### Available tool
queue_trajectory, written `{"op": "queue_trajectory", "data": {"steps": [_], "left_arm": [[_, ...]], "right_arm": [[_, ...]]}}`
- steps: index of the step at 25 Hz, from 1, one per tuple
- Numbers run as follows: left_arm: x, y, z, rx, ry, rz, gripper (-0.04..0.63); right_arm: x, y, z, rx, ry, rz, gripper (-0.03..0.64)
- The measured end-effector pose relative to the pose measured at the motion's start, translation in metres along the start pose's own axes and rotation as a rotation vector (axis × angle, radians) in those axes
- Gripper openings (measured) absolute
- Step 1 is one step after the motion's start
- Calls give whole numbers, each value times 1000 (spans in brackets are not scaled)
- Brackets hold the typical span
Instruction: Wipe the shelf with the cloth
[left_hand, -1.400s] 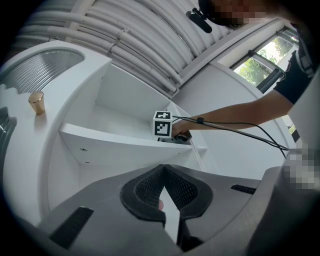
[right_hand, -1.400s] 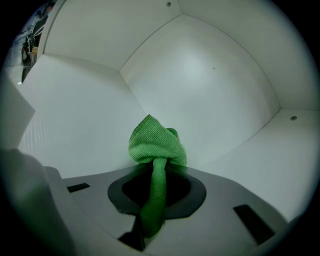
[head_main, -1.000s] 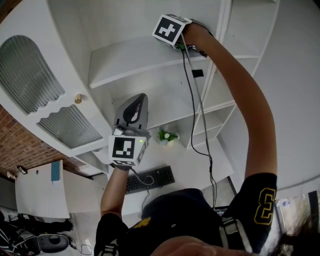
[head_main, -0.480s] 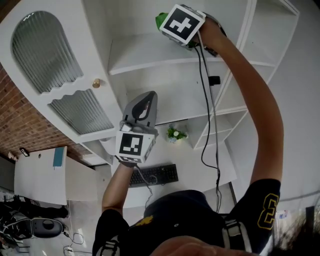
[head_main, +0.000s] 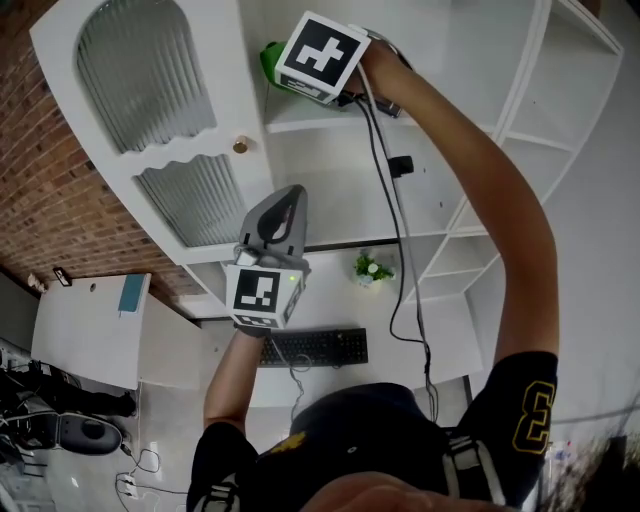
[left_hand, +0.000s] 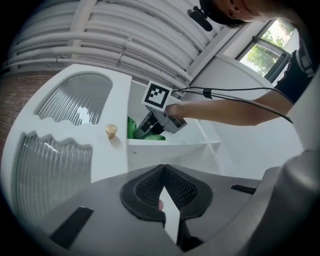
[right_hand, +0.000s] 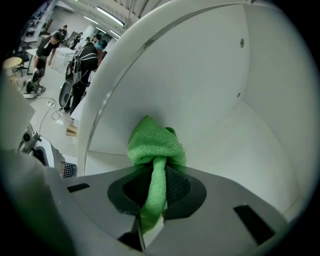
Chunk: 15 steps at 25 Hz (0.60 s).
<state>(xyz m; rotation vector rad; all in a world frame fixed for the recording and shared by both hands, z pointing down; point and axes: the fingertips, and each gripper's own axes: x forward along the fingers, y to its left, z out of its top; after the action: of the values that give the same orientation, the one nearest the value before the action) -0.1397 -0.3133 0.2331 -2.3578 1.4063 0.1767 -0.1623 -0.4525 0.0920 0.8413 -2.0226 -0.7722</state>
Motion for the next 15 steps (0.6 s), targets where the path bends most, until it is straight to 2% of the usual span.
{"op": "queue_trajectory", "data": {"steps": [4,10,15], "left_arm": [[-9,8,1,9,-1,21,18],[-12,16,-6,0,17,27,18],[-2,7,-9,-7,6,1,18]], "right_arm": [[13,20,15,-16,-9,57,43],[21,31,9,20,-21,133,41],[25,38,7,9,-30,149,41]]}}
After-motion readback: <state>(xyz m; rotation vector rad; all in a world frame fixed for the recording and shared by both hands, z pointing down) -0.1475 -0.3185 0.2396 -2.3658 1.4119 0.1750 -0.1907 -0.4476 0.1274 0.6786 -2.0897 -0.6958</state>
